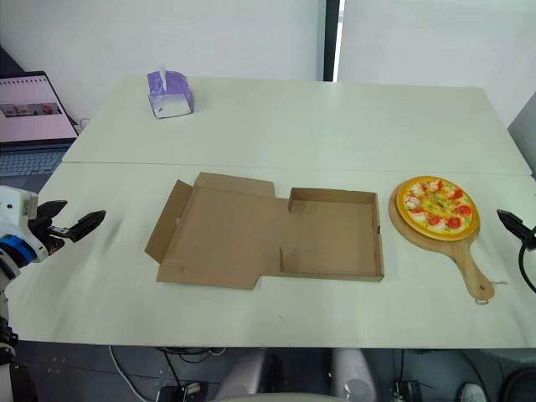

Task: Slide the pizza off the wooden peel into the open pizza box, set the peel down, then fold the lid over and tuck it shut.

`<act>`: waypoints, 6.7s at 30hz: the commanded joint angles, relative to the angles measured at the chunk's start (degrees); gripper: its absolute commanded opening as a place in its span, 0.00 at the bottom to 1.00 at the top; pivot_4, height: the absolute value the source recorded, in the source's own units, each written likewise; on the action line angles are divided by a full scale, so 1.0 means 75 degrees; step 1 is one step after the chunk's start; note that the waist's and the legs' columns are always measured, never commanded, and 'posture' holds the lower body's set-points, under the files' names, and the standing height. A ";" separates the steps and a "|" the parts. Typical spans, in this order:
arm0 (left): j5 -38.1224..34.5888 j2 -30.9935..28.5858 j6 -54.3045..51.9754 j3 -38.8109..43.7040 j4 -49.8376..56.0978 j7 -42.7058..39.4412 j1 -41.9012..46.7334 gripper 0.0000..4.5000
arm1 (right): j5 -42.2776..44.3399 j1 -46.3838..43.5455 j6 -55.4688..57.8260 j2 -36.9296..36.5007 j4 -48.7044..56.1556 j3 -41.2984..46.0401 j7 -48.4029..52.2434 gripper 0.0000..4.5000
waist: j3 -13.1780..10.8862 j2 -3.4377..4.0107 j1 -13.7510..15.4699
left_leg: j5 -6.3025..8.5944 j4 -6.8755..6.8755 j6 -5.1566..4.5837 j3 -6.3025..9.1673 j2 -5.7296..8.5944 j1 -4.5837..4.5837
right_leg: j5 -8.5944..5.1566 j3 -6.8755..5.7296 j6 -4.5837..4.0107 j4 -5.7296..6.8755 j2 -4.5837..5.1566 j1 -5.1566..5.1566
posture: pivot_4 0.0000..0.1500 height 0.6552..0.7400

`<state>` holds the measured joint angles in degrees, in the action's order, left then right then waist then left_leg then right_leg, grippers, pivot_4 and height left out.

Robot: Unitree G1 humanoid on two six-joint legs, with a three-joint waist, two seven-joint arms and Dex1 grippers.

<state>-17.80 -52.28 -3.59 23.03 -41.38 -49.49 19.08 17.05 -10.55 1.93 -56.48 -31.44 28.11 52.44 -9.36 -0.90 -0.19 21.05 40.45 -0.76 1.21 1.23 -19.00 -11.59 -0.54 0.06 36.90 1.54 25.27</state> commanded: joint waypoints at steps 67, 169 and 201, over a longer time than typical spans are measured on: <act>-0.2275 0.2832 -0.3891 -0.4499 0.8389 -0.1653 0.2413 0.99 | -0.0137 0.1730 0.2396 0.1173 0.2302 -0.0950 -0.0773 1.00 | -0.0005 -0.0013 -0.0005 | -0.0018 -0.0002 0.0027 -0.0038 0.0006 0.0021 | -0.0021 0.0090 0.0028 -0.0003 -0.0052 -0.0040 | 1.00 1.00; -0.2101 0.1380 -0.3861 -0.3334 0.7488 -0.1945 0.2505 1.00 | -0.0829 -0.2316 -0.1094 0.1493 0.2115 -0.2844 0.0912 0.35 | -0.0074 0.0011 0.0011 | -0.0025 -0.0001 0.0040 0.0006 0.0007 -0.0020 | -0.0017 0.0028 0.0024 -0.0006 -0.0024 0.0008 | 1.00 1.00; -0.2145 0.1640 -0.3790 -0.3466 0.7620 -0.1846 0.2432 1.00 | -0.1097 -0.2793 -0.1971 0.0984 0.1032 -0.2214 -0.0254 0.35 | -0.0073 0.0013 0.0068 | -0.0025 0.0005 0.0041 0.0016 0.0011 -0.0035 | -0.0017 0.0017 0.0023 -0.0007 -0.0014 0.0009 | 1.00 1.00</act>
<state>-33.16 -40.32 -32.27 -4.12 14.00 -63.65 36.63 5.82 -31.25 -14.59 -46.58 -28.04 6.57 51.26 -9.91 -0.81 0.32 20.86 40.52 -0.46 1.33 1.32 -19.30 -11.71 -0.42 0.23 36.84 1.44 25.35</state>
